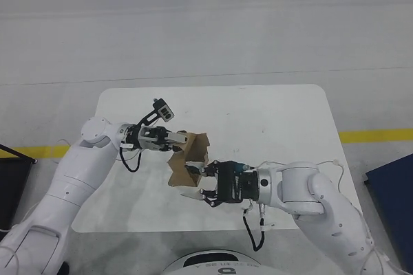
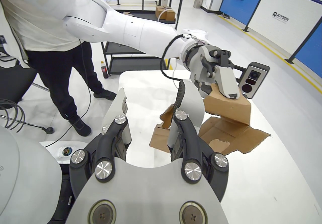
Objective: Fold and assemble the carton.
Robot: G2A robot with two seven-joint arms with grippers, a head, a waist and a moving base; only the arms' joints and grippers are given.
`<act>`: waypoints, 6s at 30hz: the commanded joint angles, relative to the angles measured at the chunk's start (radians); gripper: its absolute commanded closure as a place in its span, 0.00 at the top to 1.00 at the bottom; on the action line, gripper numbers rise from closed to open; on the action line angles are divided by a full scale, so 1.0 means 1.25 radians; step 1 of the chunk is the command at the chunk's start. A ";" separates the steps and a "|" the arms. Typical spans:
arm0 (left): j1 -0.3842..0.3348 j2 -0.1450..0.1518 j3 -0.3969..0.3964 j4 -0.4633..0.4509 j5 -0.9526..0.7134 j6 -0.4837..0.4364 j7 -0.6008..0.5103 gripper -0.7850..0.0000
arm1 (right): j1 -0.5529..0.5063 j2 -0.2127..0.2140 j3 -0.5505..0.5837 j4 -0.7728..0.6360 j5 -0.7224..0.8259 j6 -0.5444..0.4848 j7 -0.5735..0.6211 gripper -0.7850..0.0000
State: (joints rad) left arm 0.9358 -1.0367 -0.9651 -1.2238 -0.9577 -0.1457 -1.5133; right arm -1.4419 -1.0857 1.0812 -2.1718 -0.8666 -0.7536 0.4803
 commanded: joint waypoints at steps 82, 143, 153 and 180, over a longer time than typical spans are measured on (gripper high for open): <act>0.027 -0.007 0.157 0.005 -0.391 -0.111 -0.018 0.00 | -0.232 0.009 0.265 -0.067 -0.010 0.365 -0.118 1.00; 0.010 -0.033 0.166 0.026 -0.391 -0.111 -0.018 0.00 | -0.081 -0.012 0.058 -0.050 -0.159 0.386 0.026 1.00; 0.014 -0.030 0.164 0.028 -0.388 -0.111 -0.018 0.00 | -0.080 -0.015 0.072 -0.050 -0.091 0.392 -0.026 1.00; 0.022 -0.022 0.164 0.033 -0.370 -0.111 -0.018 0.00 | -0.068 -0.003 0.074 -0.018 0.029 0.113 -0.049 0.71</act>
State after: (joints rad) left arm 0.9622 -1.0642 -0.7598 -1.1828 -1.4203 -0.2841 -1.5359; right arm -1.5286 -1.0900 1.1754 -2.1948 -0.8306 -0.6101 0.4154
